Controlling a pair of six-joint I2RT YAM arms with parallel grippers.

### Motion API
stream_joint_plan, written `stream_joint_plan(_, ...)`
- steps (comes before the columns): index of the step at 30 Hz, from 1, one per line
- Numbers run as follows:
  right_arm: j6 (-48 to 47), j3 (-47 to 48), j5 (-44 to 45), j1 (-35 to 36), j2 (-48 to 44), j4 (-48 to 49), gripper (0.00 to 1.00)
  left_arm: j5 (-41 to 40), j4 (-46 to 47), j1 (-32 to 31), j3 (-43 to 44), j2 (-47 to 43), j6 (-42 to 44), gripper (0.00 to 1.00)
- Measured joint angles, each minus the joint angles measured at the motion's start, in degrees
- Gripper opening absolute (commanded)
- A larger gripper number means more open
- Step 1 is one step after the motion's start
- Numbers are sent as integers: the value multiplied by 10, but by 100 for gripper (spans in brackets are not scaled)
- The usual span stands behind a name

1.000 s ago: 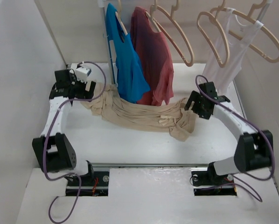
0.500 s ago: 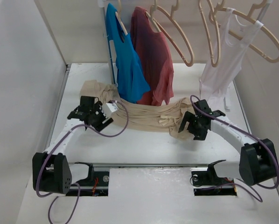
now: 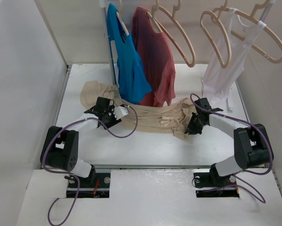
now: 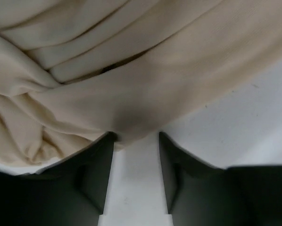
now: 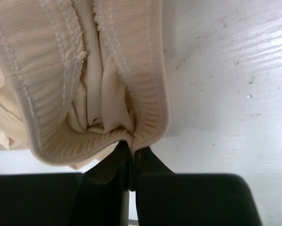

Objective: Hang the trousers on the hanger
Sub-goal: Flatten out the trousers at the center of the board.

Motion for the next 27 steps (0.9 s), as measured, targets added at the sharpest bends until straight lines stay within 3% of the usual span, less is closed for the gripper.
stream_joint_plan(3,-12,10,1,-8,-8,-12,0,-9,24,-1,2,25,-3,0)
stream_joint_plan(8,-36,83,1,-71,-96,-67,0,5,15,17,2,24,-5,0)
stream_joint_plan(12,-50,172,-6,-143,-163,-88,0,29,-40,83,8,-19,0,0)
stream_joint_plan(18,-58,230,-43,-156,-179,-124,0,68,-167,166,90,-104,49,0)
stream_joint_plan(27,-64,230,-40,-178,-177,-185,0,103,-397,159,157,-195,179,2)
